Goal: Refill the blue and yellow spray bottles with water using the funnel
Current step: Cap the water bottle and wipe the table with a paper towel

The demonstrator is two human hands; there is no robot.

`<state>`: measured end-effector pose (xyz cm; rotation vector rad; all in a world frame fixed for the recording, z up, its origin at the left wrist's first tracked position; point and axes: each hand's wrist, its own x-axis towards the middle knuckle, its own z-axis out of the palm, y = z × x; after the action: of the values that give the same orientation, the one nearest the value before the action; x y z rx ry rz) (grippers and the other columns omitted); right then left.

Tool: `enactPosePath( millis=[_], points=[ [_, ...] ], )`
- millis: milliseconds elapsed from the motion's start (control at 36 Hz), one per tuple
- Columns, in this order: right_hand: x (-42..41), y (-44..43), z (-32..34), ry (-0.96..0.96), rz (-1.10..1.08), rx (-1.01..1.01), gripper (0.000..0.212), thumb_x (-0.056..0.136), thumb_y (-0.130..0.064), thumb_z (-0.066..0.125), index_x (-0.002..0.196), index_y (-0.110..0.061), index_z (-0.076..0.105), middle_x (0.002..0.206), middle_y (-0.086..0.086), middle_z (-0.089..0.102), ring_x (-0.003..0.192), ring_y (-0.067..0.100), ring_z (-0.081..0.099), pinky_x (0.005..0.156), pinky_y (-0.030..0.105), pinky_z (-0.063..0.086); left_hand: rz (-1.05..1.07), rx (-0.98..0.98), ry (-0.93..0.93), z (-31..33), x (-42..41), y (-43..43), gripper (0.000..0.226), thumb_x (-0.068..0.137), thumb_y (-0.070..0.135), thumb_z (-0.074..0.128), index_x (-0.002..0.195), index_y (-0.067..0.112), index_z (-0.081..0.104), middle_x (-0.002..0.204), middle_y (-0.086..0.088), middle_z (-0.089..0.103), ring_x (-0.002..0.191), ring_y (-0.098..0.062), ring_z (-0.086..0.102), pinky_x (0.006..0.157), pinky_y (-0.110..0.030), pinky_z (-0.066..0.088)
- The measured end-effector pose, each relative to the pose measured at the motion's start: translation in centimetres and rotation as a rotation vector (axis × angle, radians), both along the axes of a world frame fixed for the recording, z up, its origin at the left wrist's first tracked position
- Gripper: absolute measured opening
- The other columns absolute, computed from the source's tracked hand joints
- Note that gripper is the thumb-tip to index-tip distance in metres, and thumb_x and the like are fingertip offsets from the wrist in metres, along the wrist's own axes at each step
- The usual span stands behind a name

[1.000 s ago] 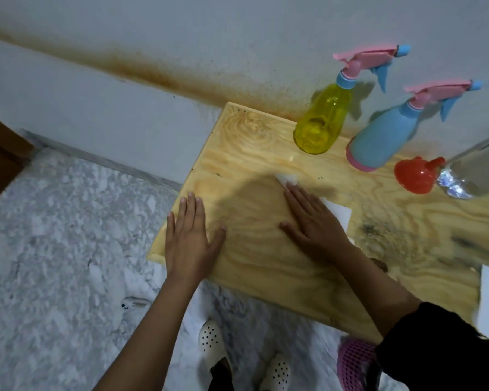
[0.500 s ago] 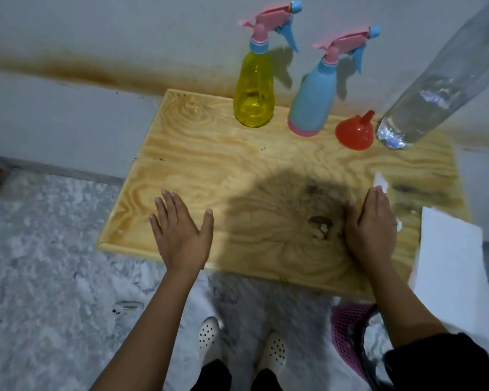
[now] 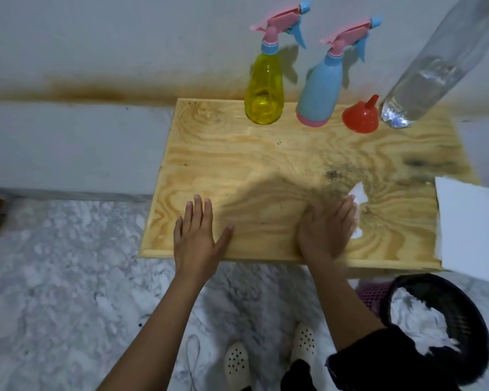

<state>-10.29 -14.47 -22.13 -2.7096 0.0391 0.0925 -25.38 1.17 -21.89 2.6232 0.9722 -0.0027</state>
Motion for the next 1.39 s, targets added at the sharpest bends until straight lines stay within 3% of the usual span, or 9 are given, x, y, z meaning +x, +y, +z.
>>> enactPosePath(
  millis=[194, 361, 556, 667, 778, 889, 1028, 1250, 1389],
  points=[
    [-4.4, 4.6, 0.6, 0.042, 0.108, 0.044, 0.073, 0.098, -0.041, 0.033, 0.148, 0.0, -0.002, 0.159, 0.012, -0.005, 0.146, 0.023, -0.006, 0.117, 0.036, -0.007, -0.062, 0.025, -0.049, -0.1, -2.4, 0.7, 0.082, 0.086, 0.069, 0.012, 0.151, 0.02, 0.016, 0.16, 0.0, 0.004, 0.146, -0.013, -0.003, 0.117, -0.034, 0.003],
    [-8.3, 6.6, 1.2, 0.056, 0.411, 0.107, 0.067, 0.095, -0.028, 0.031, 0.147, 0.003, 0.003, 0.158, 0.015, -0.001, 0.146, 0.026, -0.003, 0.117, 0.035, -0.006, -0.088, 0.0, -0.089, 0.2, -3.8, 0.7, 0.081, 0.086, 0.065, 0.015, 0.149, 0.015, 0.025, 0.159, -0.003, 0.013, 0.147, -0.019, 0.009, 0.116, -0.035, 0.009],
    [-4.9, 2.1, 3.7, 0.257, 0.778, 0.13, 0.091, 0.085, -0.03, 0.066, 0.149, -0.005, 0.007, 0.159, 0.008, -0.004, 0.147, 0.02, -0.001, 0.116, 0.029, 0.008, -0.15, -0.044, -0.077, 0.8, -4.6, 1.4, 0.087, 0.08, 0.066, 0.011, 0.149, 0.014, 0.025, 0.159, -0.003, 0.012, 0.147, -0.02, 0.008, 0.116, -0.037, 0.012],
    [-3.4, 0.2, 4.1, 0.206, 0.914, -0.046, 0.09, 0.086, -0.039, 0.064, 0.15, -0.008, 0.01, 0.159, 0.009, -0.001, 0.147, 0.024, -0.002, 0.117, 0.034, 0.008, -0.15, -0.052, -0.109, 0.7, -4.7, 1.4, 0.082, 0.084, 0.061, 0.019, 0.146, 0.009, 0.033, 0.156, -0.009, 0.022, 0.145, -0.027, 0.018, 0.114, -0.043, 0.021],
    [-3.9, 0.0, 3.2, 0.146, 0.881, 0.037, 0.073, 0.09, -0.034, 0.059, 0.148, -0.01, 0.021, 0.159, 0.007, 0.009, 0.147, 0.023, 0.004, 0.116, 0.031, 0.011, -0.14, -0.056, -0.098, 0.7, -4.9, 0.9, 0.082, 0.084, 0.061, 0.016, 0.147, 0.01, 0.031, 0.156, -0.01, 0.021, 0.145, -0.028, 0.017, 0.114, -0.044, 0.019],
    [-5.5, 0.2, 1.8, -0.02, 0.782, 0.17, 0.054, 0.09, -0.019, 0.062, 0.138, -0.003, 0.044, 0.149, 0.017, 0.035, 0.141, 0.028, 0.029, 0.109, 0.031, 0.029, -0.124, -0.048, -0.057, 0.6, -5.1, 0.1, 0.085, 0.082, 0.061, 0.006, 0.15, 0.012, 0.023, 0.158, -0.009, 0.014, 0.147, -0.026, 0.008, 0.116, -0.042, 0.012],
    [-6.5, 0.6, 0.9, -0.171, 0.726, 0.198, 0.029, 0.082, -0.005, 0.065, 0.109, 0.003, 0.063, 0.114, 0.022, 0.062, 0.107, 0.04, 0.054, 0.087, 0.039, 0.047, -0.076, -0.05, -0.008, 0.7, -5.0, -1.1, 0.071, 0.094, 0.057, 0.017, 0.152, 0.016, 0.015, 0.16, -0.005, 0.002, 0.148, -0.022, -0.003, 0.117, -0.038, 0.002],
    [-7.2, 0.2, 1.4, -0.213, 0.775, 0.156, 0.019, 0.066, 0.014, 0.066, 0.077, 0.001, 0.058, 0.074, 0.019, 0.055, 0.059, 0.031, 0.05, 0.053, 0.03, 0.036, -0.088, -0.117, 0.046, 2.5, -5.8, -2.9, 0.063, 0.098, 0.04, 0.042, 0.15, 0.013, 0.019, 0.16, -0.006, 0.003, 0.147, -0.021, -0.001, 0.116, -0.037, 0.016],
    [-7.2, -1.1, 2.0, -0.006, 0.755, 0.136, 0.016, 0.081, 0.009, 0.049, 0.095, 0.005, 0.055, 0.094, 0.022, 0.051, 0.082, 0.035, 0.051, 0.063, 0.032, 0.028, -0.123, -0.139, 0.062, 3.6, -5.9, -3.9, 0.05, 0.097, 0.032, 0.046, 0.14, 0.007, 0.038, 0.152, -0.011, 0.025, 0.141, -0.025, 0.02, 0.113, -0.034, 0.024]
  ],
)
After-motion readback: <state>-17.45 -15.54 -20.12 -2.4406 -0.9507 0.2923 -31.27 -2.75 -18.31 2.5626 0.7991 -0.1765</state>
